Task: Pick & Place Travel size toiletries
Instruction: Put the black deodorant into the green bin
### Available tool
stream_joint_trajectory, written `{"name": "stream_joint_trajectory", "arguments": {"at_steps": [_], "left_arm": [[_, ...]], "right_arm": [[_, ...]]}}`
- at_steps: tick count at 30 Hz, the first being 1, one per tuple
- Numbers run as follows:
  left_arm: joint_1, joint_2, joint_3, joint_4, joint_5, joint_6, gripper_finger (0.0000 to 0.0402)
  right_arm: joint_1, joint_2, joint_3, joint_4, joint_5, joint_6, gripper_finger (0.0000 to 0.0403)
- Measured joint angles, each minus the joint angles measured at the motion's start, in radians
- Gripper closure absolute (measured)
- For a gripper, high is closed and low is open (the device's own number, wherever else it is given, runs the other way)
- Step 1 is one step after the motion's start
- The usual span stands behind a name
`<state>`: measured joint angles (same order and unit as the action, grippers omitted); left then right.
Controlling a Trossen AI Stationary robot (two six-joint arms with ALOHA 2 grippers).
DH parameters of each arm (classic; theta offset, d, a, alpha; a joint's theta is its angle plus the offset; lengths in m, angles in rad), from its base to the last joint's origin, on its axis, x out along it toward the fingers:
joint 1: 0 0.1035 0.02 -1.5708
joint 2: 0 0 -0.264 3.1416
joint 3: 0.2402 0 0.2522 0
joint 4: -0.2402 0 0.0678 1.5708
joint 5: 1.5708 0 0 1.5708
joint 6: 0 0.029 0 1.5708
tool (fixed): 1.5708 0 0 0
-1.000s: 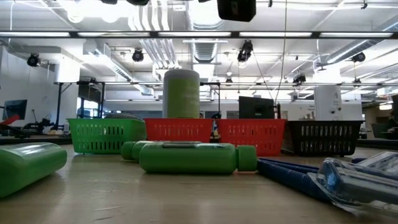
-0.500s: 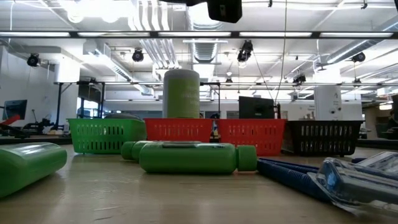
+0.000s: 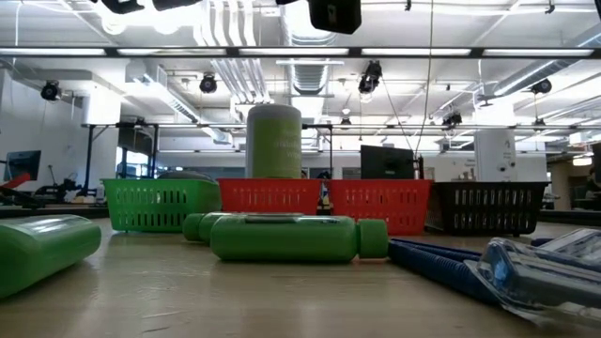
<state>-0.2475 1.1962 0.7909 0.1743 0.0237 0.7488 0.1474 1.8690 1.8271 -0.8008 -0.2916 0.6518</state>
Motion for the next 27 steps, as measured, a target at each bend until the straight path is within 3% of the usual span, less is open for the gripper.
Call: {"name": "stream_joint_trajectory", "arguments": {"at_steps": [7, 16, 27], "left_arm": [[0.002, 0.033, 0.06, -0.048, -0.023, 0.002, 0.015], [0.001, 0.049, 0.081, -0.08, -0.039, 0.0, 0.0245], [-0.005, 0.046, 0.081, -0.09, -0.067, -0.001, 0.0237]], "right_arm": [[0.0, 0.0, 0.0, -0.003, -0.001, 0.0, 0.0199], [0.001, 0.0, 0.0, -0.005, -0.008, -0.005, 0.0197], [0.0, -0.002, 0.0, -0.014, 0.001, -0.001, 0.017]]}}
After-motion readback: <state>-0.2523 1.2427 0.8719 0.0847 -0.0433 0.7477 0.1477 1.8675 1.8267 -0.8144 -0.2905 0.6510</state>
